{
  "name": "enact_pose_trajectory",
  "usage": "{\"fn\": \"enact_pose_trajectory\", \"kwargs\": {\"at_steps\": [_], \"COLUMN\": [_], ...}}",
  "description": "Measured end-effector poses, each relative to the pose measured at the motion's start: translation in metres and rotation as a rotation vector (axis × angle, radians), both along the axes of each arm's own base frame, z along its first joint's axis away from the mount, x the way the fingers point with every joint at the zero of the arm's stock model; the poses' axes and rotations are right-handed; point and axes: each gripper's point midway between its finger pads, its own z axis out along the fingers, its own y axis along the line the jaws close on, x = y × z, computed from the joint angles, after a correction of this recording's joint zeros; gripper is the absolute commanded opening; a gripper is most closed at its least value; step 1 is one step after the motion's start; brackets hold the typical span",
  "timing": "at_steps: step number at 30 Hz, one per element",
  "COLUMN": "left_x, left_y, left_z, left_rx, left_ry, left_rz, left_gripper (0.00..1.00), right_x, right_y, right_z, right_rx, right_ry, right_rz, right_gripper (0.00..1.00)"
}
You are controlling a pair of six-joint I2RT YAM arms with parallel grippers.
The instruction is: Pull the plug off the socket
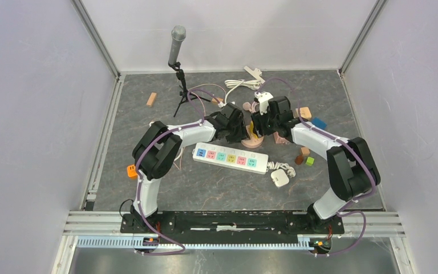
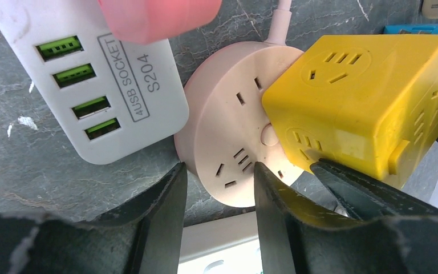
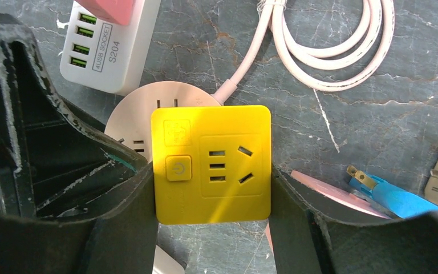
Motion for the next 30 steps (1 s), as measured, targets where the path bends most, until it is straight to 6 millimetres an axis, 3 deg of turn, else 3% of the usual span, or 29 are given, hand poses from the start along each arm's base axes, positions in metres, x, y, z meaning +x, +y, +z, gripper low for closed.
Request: {"fn": "enact_pose_trajectory", "kwargs": {"at_steps": [6, 22, 30], "left_x": [0.0043, 0.0046, 0.0034], "left_y": [-0.0008, -0.0009, -0.0019], "left_z": [0.0024, 0.0032, 0.0019], "left_rx": [-0.010, -0.013, -0.008], "left_ry": [-0.014, -0.011, 0.004], "left_rz": [0.005, 0.004, -0.001], "left_gripper": [0.45, 0.39, 0.38], "right_x": [0.0018, 0.0016, -0.0013], "right_y": [-0.0051, -0.0075, -0.0028], "right_z": [0.0001, 0.0010, 0.0023], "right_rx": [0.086, 0.092, -0.030], "right_ry": [0.013, -0.008, -0.039], "right_rz": [-0.003, 0.005, 0.030], "right_gripper": [0.00, 0.00, 0.00]}}
